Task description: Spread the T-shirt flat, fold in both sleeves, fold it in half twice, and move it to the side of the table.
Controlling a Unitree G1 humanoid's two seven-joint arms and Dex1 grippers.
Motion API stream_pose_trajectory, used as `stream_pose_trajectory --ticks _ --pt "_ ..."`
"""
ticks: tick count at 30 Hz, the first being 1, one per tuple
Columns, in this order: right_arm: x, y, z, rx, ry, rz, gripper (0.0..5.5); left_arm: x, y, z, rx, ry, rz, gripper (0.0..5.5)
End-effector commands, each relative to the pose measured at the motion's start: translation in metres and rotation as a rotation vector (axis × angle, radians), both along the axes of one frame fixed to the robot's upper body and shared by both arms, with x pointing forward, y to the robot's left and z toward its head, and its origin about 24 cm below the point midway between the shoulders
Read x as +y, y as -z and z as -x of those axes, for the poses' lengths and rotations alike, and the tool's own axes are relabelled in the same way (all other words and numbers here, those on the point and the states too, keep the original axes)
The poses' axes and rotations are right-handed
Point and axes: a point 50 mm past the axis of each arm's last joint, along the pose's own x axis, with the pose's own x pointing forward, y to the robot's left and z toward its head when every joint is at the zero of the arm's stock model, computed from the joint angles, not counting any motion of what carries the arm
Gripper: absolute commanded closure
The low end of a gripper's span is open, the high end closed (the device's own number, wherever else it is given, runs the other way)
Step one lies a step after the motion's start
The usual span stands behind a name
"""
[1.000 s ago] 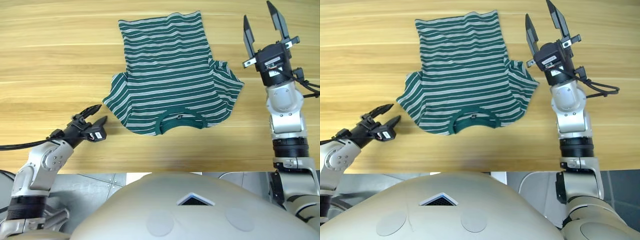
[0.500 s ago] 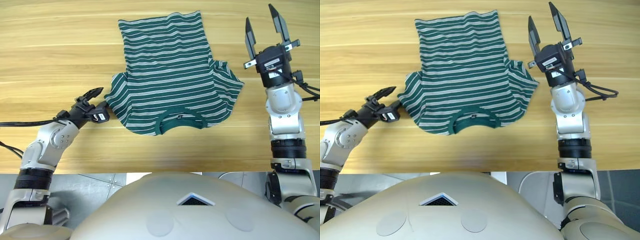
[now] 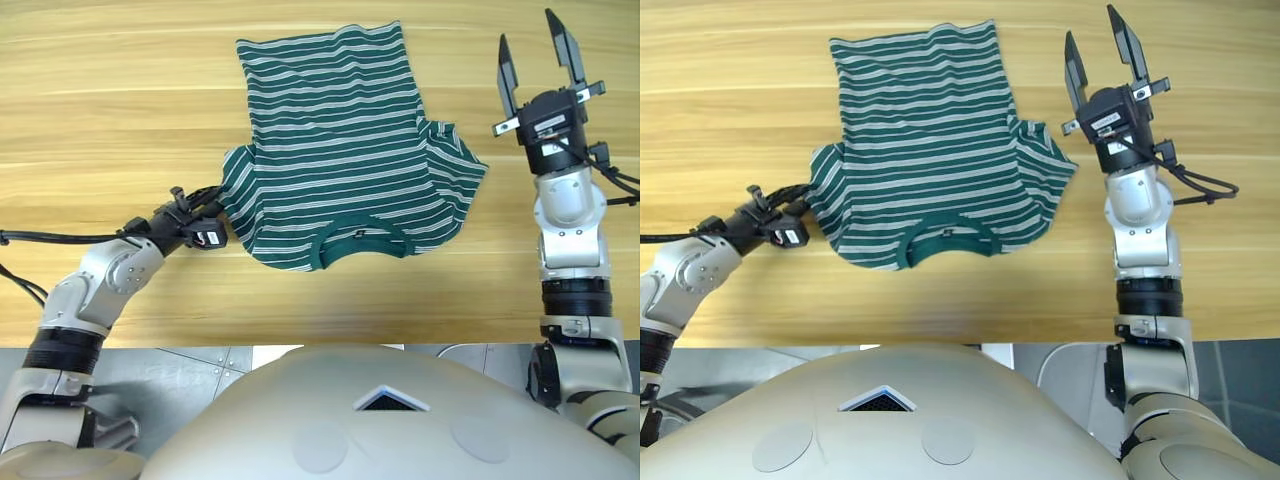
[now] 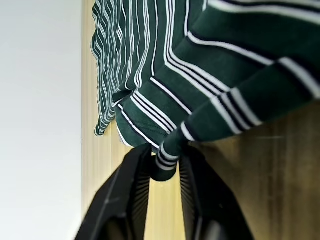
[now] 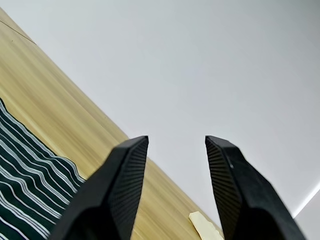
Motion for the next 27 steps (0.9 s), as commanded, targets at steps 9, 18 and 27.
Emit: stream_pose_trajectory --ticks 9,18,27 --pt "-0.003 0.001 -0.001 0.009 0.015 -0.007 3.37 0.004 0.021 0.015 0.076 -0.046 -0.027 5.5" --pt "-0.005 0.003 -0.002 0.014 0.027 -0.01 3.37 -0.017 0.006 0.013 -0.099 -0.112 0.249 5.5" --pt "-0.007 0.006 -0.003 0.021 0.039 -0.018 3.37 -0.051 -0.013 0.01 -0.199 -0.071 0.567 5.5"
